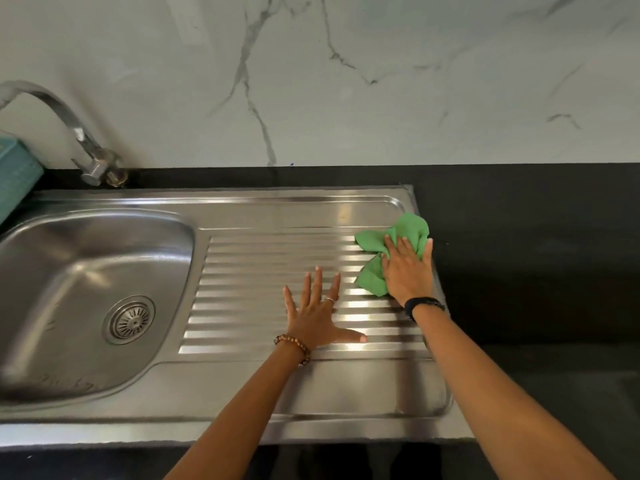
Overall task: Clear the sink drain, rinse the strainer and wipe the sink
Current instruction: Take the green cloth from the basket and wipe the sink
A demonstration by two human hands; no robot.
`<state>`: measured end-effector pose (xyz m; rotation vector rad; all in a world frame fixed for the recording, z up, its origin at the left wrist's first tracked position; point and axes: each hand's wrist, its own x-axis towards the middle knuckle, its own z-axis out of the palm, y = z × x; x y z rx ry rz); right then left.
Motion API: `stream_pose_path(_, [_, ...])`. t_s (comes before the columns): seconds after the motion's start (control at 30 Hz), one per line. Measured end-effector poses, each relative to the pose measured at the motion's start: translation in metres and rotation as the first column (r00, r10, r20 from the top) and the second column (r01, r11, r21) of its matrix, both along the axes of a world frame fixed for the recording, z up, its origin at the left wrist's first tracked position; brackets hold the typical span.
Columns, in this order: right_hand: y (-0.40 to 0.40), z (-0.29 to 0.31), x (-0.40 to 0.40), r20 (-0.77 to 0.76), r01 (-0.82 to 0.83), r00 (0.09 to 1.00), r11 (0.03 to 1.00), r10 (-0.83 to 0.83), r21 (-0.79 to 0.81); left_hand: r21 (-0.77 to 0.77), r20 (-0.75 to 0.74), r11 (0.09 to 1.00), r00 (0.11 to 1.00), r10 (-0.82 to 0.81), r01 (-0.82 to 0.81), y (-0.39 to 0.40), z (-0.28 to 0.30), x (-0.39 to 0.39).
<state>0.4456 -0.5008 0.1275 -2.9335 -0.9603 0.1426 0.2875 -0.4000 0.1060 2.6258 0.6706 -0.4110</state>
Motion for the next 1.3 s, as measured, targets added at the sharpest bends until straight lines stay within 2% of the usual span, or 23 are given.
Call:
stream_pose_path(0.13, [-0.004,0.004,-0.015,0.021,0.061,0.998,0.998,-0.061,-0.027,0.024,-0.007,1.0,1.0,0.001,-0.001,0.0,0.0,-0.001])
stream_pose_path(0.23, [-0.019,0.004,-0.025,0.043,0.036,0.999,0.998,-0.034,-0.052,0.017,-0.005,1.0,1.0,0.003,-0.003,0.001,0.0,-0.001])
stream_pose_path(0.37, [-0.026,0.005,-0.034,0.02,0.043,0.999,0.997,-0.042,-0.057,-0.043,0.031,0.999,1.0,0.004,-0.003,0.007,0.0,-0.005])
stream_pose_path(0.47, [-0.011,0.009,-0.029,-0.033,0.083,0.996,0.996,-0.085,-0.045,-0.092,0.138,0.987,0.98,0.14,-0.128,0.031,0.002,-0.024])
stream_pose_path(0.53, [0.001,0.012,-0.025,-0.064,0.124,0.99,0.992,-0.126,-0.035,-0.069,0.18,0.976,0.959,0.218,-0.208,0.056,0.005,-0.043])
stream_pose_path(0.67, [0.022,0.009,-0.034,-0.071,0.129,0.989,0.992,-0.128,0.013,-0.006,0.12,0.934,0.927,0.356,-0.358,0.111,0.012,-0.09])
stream_pose_path(0.77, [0.047,0.003,-0.06,-0.062,0.06,0.997,0.996,-0.056,0.073,0.001,0.031,0.875,0.875,0.484,-0.484,0.134,0.01,-0.119])
stream_pose_path(0.9, [0.109,-0.003,-0.107,-0.108,-0.12,0.985,0.984,0.135,0.133,-0.153,0.028,0.793,0.799,0.6,-0.59,0.135,0.005,-0.134])
stream_pose_path(1.1, [0.182,-0.004,-0.154,-0.102,-0.33,0.932,0.93,0.349,0.161,-0.129,0.034,0.821,0.825,0.565,-0.557,0.135,-0.001,-0.134])
stream_pose_path(1.2, [0.213,-0.006,-0.169,-0.095,-0.454,0.877,0.877,0.471,0.158,-0.095,0.066,0.832,0.83,0.553,-0.547,0.134,-0.002,-0.133])
stream_pose_path(1.3, [0.246,-0.008,-0.184,-0.105,-0.575,0.801,0.806,0.59,0.142,-0.149,0.099,0.832,0.83,0.549,-0.534,0.138,-0.001,-0.137])
